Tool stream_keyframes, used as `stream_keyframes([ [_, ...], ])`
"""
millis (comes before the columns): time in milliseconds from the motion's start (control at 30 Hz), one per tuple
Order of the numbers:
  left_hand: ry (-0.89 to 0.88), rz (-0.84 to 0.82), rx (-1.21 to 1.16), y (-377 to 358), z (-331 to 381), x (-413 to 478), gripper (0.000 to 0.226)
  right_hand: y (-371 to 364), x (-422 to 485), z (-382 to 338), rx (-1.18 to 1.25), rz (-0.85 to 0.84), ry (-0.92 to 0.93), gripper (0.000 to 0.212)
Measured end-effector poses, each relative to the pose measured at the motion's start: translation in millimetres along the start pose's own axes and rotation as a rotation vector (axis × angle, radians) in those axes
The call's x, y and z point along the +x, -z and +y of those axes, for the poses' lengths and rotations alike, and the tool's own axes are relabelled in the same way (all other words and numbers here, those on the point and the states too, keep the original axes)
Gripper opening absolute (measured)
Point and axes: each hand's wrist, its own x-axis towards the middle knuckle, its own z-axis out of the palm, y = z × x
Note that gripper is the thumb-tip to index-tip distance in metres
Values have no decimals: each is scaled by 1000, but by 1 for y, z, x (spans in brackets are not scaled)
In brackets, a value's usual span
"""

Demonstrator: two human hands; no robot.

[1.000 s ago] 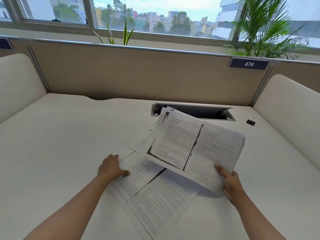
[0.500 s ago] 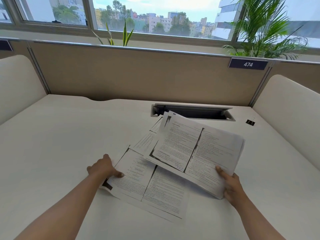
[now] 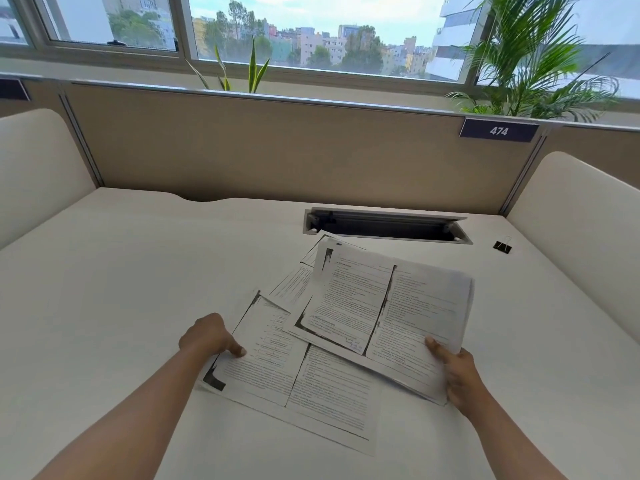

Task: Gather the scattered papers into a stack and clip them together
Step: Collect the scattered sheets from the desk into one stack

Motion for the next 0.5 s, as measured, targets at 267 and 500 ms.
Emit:
stream_keyframes([
  [267,-32,131,-286,-1,-16,5,43,1,-1,1,-87,25,-45,91],
  [500,89,371,-483,15,-37,10,21,1,2,2,-160,-12,-47,116],
])
